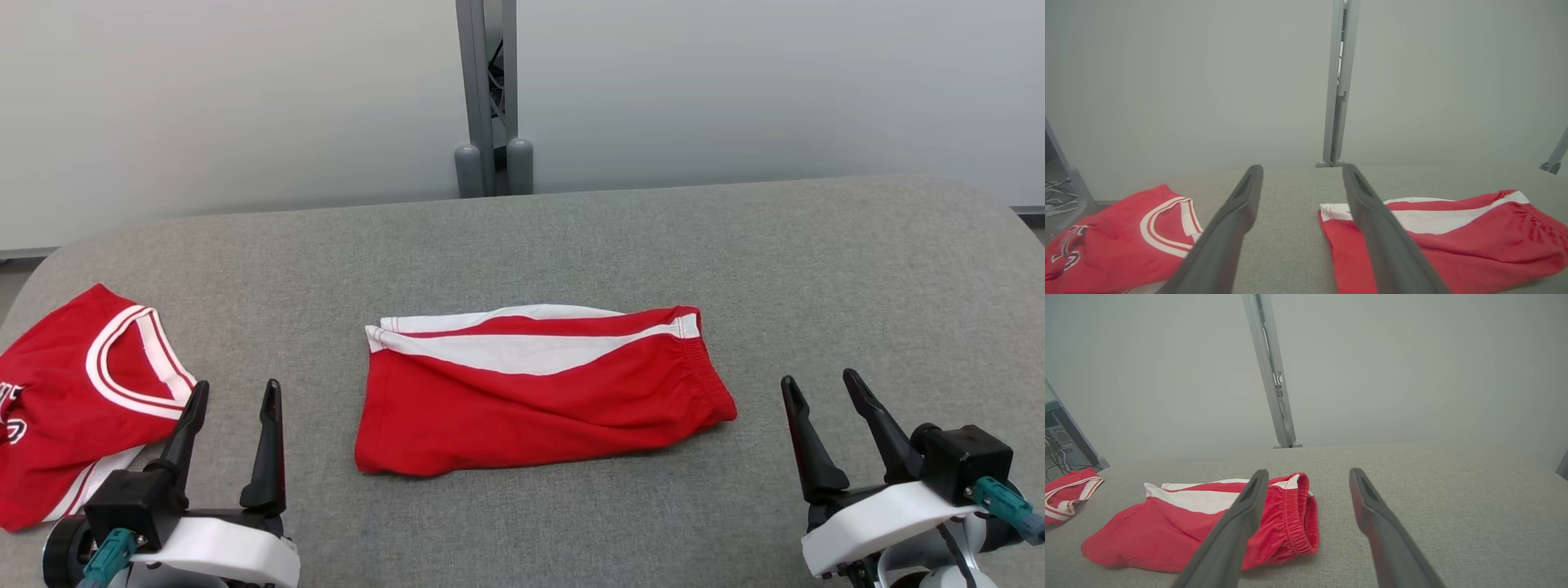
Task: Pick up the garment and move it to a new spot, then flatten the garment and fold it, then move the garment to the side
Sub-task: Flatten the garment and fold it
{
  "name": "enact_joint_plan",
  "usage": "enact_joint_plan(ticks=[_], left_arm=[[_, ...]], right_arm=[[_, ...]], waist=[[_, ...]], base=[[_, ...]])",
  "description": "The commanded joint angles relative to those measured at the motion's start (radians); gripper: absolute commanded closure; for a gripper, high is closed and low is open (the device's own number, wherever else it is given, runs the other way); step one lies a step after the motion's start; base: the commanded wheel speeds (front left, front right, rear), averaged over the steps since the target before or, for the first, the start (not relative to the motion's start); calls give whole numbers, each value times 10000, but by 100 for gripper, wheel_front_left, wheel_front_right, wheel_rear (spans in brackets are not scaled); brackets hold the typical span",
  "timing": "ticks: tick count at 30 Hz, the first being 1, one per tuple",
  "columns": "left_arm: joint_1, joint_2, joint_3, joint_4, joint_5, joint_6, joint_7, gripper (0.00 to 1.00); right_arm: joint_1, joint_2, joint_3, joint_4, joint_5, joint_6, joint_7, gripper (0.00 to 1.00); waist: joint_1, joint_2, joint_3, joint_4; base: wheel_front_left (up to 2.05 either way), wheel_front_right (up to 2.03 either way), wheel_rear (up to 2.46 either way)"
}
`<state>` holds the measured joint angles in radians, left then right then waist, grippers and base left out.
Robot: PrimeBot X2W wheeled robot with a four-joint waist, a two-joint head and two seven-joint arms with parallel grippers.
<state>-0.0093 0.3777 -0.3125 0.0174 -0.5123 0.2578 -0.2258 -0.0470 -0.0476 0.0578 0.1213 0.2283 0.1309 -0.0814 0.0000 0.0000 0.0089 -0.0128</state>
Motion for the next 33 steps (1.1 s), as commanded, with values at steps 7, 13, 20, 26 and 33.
enact_joint_plan(ticks=[7, 13, 20, 26, 33], left_arm=[[-231, 42, -20, -17, 29, 34, -46, 0], [-447, 37, -101, -90, 101, -8, -40, 0], [-941, -146, -394, -187, 203, -197, -41, 0], [-1337, -396, -600, 14, 220, -380, -119, 0], [-1519, -478, -685, 245, 276, -527, -194, 0]], right_arm=[[-215, -56, -59, 73, -74, -3, -7, 0], [-635, -88, -30, 585, -329, -3, 260, 0], [-1755, -303, 277, 2458, -126, -3, 306, 0], [-2617, -278, 373, 4396, 45, -3, -38, 0], [-3042, -120, 518, 6007, 583, -3, -654, 0]], waist=[[0, 0, 119, 89], [0, 0, 274, 367], [0, 0, 905, 993], [0, 0, 1379, 1288], [0, 0, 1513, 1310]], base=[[0, 0, 0], [0, 0, 0], [0, 0, 0], [0, 0, 0], [0, 0, 0]])
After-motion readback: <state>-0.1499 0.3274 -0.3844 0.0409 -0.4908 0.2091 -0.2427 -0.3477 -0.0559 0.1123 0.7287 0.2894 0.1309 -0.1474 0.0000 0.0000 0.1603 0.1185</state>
